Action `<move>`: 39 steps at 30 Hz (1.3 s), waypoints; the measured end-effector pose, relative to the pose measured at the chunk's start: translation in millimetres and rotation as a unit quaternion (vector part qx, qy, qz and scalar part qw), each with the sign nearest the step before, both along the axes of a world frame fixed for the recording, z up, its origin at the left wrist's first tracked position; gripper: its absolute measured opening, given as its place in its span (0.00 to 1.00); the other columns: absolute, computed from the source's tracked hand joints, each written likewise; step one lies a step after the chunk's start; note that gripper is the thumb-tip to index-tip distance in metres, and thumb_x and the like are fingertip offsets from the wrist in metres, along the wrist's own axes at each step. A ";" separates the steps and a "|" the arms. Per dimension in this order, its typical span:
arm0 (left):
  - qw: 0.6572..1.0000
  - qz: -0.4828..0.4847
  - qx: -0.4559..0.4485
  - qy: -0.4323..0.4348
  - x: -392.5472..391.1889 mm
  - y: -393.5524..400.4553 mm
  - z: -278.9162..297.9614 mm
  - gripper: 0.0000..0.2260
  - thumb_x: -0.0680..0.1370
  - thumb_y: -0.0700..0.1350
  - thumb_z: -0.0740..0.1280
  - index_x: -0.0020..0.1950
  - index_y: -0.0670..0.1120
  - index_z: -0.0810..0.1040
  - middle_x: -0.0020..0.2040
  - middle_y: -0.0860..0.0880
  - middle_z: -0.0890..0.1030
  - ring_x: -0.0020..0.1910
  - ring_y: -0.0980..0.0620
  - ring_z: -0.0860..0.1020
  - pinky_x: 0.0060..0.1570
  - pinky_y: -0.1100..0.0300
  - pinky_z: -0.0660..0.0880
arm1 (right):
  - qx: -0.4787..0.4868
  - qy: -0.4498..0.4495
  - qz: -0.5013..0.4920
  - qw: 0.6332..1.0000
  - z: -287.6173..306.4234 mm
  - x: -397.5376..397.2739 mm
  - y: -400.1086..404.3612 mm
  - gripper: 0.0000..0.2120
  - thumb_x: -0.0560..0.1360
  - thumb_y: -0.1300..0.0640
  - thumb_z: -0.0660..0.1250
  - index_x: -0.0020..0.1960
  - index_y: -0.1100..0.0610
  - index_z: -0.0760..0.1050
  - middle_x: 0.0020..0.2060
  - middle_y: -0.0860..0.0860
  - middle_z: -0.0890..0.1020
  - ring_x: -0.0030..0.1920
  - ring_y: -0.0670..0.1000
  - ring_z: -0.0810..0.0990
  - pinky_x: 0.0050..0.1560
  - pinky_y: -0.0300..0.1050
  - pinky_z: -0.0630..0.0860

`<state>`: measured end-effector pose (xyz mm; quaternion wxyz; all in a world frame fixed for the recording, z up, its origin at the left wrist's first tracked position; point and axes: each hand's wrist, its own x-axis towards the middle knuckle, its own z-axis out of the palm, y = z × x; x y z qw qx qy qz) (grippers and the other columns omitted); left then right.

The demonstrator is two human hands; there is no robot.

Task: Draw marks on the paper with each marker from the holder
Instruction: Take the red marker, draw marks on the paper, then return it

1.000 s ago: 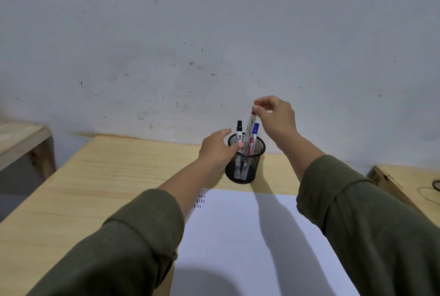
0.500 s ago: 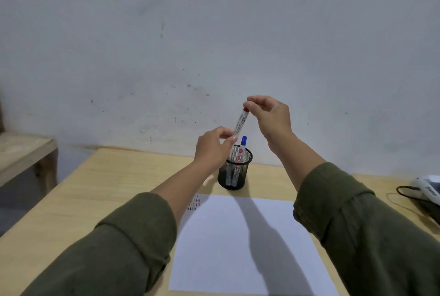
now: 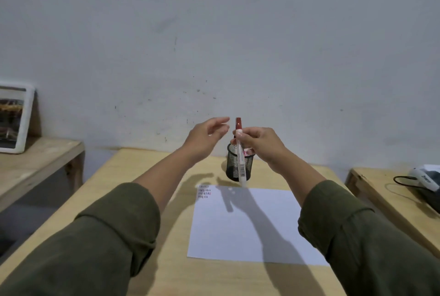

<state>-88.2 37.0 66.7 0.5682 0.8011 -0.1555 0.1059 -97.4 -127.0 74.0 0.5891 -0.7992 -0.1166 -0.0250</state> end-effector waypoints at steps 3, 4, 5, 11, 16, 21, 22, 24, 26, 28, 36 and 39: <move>0.997 -0.076 0.019 -0.001 -4.9 1.1 8.2 0.16 0.78 0.41 0.62 0.66 0.50 0.73 0.58 0.50 0.79 0.57 0.57 0.75 0.57 0.70 0.69 | -0.003 0.031 0.038 0.999 -3.0 -5.9 -0.6 0.05 0.76 0.55 0.67 0.48 0.55 0.80 0.40 0.52 0.84 0.38 0.45 0.80 0.40 0.38 0.72; 0.996 -0.086 0.024 -0.002 -6.1 0.7 8.3 0.16 0.78 0.40 0.63 0.65 0.49 0.74 0.55 0.51 0.80 0.56 0.57 0.76 0.55 0.73 0.70 | 0.005 0.037 0.046 0.998 -3.2 -7.7 -0.4 0.06 0.75 0.56 0.67 0.50 0.57 0.80 0.40 0.53 0.84 0.37 0.45 0.80 0.40 0.38 0.72; 0.996 -0.088 0.025 -0.004 -6.6 0.7 7.4 0.14 0.77 0.39 0.63 0.62 0.48 0.76 0.53 0.51 0.80 0.54 0.57 0.77 0.53 0.74 0.71 | 0.017 0.047 0.054 0.997 -3.7 -9.2 -0.6 0.08 0.75 0.57 0.68 0.52 0.58 0.80 0.40 0.56 0.83 0.36 0.45 0.81 0.39 0.38 0.73; 0.999 -0.027 -0.025 0.023 0.1 10.5 -7.7 0.05 0.76 0.41 0.65 0.51 0.47 0.78 0.46 0.51 0.80 0.48 0.56 0.77 0.47 0.72 0.72 | 0.166 0.186 0.124 0.960 -3.7 -10.9 -13.7 0.24 0.74 0.46 0.65 0.66 0.57 0.71 0.44 0.55 0.85 0.40 0.50 0.82 0.40 0.40 0.79; 0.997 0.014 -0.068 0.037 3.6 8.8 -12.1 0.06 0.77 0.45 0.64 0.51 0.46 0.78 0.41 0.55 0.79 0.40 0.63 0.75 0.35 0.78 0.70 | 0.364 0.202 0.194 0.888 -10.7 -11.4 -19.4 0.49 0.54 0.30 0.72 0.62 0.65 0.76 0.55 0.64 0.81 0.51 0.57 0.83 0.52 0.48 0.81; 0.993 0.073 -0.084 0.029 9.5 1.0 -16.2 0.04 0.77 0.49 0.64 0.46 0.52 0.78 0.44 0.53 0.81 0.47 0.55 0.77 0.51 0.59 0.72 | 0.454 0.163 0.167 0.860 -22.9 -5.9 -9.4 0.51 0.43 0.31 0.76 0.58 0.62 0.79 0.51 0.64 0.83 0.47 0.57 0.84 0.47 0.46 0.82; 0.993 0.081 -0.086 0.025 9.8 0.3 -16.9 0.04 0.77 0.49 0.64 0.44 0.53 0.77 0.44 0.53 0.81 0.49 0.53 0.77 0.53 0.57 0.72 | 0.466 0.154 0.159 0.857 -25.7 -4.9 -6.7 0.51 0.43 0.31 0.76 0.57 0.61 0.78 0.49 0.63 0.83 0.46 0.56 0.84 0.46 0.45 0.82; 0.993 0.087 -0.080 0.015 8.3 -2.0 -18.0 0.04 0.76 0.49 0.65 0.43 0.52 0.78 0.42 0.53 0.81 0.49 0.52 0.78 0.52 0.59 0.72 | 0.477 0.138 0.130 0.859 -28.1 -3.9 0.0 0.47 0.45 0.31 0.75 0.56 0.57 0.78 0.45 0.59 0.85 0.43 0.53 0.84 0.43 0.42 0.81; 0.994 0.085 -0.061 -0.001 5.8 -4.9 -20.9 0.05 0.76 0.48 0.66 0.45 0.49 0.79 0.41 0.53 0.81 0.44 0.54 0.77 0.47 0.65 0.71 | 0.450 0.130 0.069 0.881 -29.0 -1.0 5.5 0.34 0.56 0.35 0.74 0.53 0.57 0.77 0.37 0.55 0.83 0.34 0.49 0.83 0.36 0.39 0.80; 0.996 0.079 -0.028 -0.035 3.1 -6.8 -24.8 0.05 0.75 0.47 0.67 0.47 0.47 0.80 0.43 0.53 0.81 0.42 0.60 0.76 0.42 0.74 0.69 | 0.420 0.134 0.005 0.897 -30.0 2.1 9.5 0.18 0.70 0.43 0.69 0.48 0.58 0.76 0.29 0.52 0.80 0.26 0.46 0.79 0.29 0.36 0.77; 0.989 0.109 0.008 -0.098 0.8 -3.4 -33.3 0.05 0.76 0.43 0.64 0.47 0.47 0.81 0.40 0.50 0.81 0.42 0.53 0.77 0.36 0.74 0.67 | 0.436 0.140 -0.020 0.888 -31.9 6.9 21.6 0.13 0.79 0.56 0.61 0.39 0.61 0.72 0.22 0.52 0.78 0.21 0.45 0.75 0.22 0.33 0.71; 0.987 0.120 0.017 -0.105 0.6 -2.9 -35.1 0.07 0.77 0.42 0.63 0.47 0.45 0.80 0.35 0.52 0.77 0.36 0.56 0.73 0.35 0.74 0.66 | 0.441 0.128 -0.020 0.888 -34.9 6.8 25.7 0.14 0.79 0.57 0.60 0.37 0.61 0.73 0.22 0.52 0.77 0.22 0.45 0.75 0.24 0.33 0.73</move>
